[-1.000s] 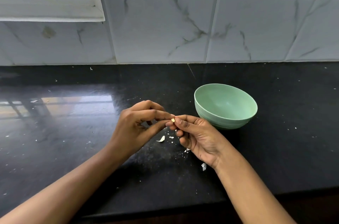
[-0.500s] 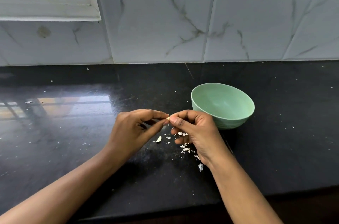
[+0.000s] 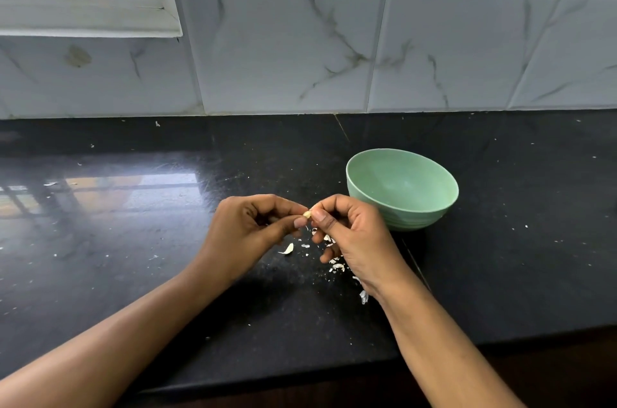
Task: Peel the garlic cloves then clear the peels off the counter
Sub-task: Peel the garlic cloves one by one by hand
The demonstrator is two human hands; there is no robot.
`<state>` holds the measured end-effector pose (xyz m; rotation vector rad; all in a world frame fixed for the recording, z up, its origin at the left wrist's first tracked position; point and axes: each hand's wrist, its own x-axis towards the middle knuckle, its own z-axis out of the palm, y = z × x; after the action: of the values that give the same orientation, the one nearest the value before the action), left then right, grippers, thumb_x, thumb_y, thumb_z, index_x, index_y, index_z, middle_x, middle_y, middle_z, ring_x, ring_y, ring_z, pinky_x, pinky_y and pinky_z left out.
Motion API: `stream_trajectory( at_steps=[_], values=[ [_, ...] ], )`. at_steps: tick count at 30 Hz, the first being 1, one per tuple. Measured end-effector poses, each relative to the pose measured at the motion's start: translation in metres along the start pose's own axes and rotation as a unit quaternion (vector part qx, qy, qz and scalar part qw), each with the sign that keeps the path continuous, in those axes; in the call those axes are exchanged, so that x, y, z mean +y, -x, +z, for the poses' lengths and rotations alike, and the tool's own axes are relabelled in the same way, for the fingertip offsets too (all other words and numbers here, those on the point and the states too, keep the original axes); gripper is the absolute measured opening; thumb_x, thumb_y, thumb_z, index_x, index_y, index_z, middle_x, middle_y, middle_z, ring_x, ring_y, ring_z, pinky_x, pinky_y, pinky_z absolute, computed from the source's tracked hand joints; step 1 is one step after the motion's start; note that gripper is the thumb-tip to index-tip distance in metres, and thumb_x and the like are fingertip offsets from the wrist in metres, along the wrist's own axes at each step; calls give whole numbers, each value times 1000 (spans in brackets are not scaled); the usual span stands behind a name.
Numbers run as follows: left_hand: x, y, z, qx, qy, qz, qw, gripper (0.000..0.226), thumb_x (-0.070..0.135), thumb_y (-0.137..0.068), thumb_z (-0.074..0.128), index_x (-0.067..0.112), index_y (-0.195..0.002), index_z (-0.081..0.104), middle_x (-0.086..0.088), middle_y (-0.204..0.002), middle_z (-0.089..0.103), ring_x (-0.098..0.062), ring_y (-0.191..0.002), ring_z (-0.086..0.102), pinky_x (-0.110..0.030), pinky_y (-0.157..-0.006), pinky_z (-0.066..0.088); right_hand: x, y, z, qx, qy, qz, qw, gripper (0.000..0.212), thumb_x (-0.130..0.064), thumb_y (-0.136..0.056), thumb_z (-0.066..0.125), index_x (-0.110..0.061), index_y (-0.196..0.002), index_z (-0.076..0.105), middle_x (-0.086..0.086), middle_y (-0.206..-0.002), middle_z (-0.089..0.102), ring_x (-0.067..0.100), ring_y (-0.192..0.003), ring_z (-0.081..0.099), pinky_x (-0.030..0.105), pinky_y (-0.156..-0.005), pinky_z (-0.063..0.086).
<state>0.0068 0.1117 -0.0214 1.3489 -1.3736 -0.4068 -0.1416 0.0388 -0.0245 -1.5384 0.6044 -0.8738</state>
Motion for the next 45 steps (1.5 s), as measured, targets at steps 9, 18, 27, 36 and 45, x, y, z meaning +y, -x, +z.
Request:
stream_trajectory(
  at_steps=[9,18,27,36,45],
  values=[
    [1,-1,0,-10,41,-17,999,16,27,-71,72,30,-86,75,-1,-73,74,-17,-65,71,-33,-61,58,3,0,5,30,85,-36,995,16,-10,-93,57,-17,-78,59,-1,-68,56,5,-59,53,21,-40,43],
    [0,2,2,20,6,27,999,17,22,-70,76,22,-87,75,7,-79,75,-10,-73,72,-24,-70,58,7,0,12,50,113,-71,990,17,-9,-92,55,-19,-79,56,-4,-75,61,8,-61,54,25,-40,45],
    [5,-4,1,81,146,-59,984,18,17,-69,71,13,-88,71,-3,-81,75,-14,-69,71,-22,-61,55,15,-1,3,129,194,-102,967,15,-16,-88,63,-21,-74,60,5,-74,60,19,-62,61,30,-45,52],
    [1,-8,0,21,218,-184,958,28,16,-68,69,11,-95,69,-6,-80,75,-9,-57,66,-16,-47,49,13,1,-4,173,207,-143,952,18,-5,-78,72,-20,-74,64,-9,-72,58,12,-61,59,41,-53,55],
    [2,-9,0,-3,251,-221,942,25,15,-67,68,10,-92,68,-6,-79,75,-9,-57,67,-15,-46,48,12,5,-2,158,259,-156,940,21,-12,-89,53,-32,-93,58,-12,-78,68,9,-67,65,41,-67,55]
  ],
)
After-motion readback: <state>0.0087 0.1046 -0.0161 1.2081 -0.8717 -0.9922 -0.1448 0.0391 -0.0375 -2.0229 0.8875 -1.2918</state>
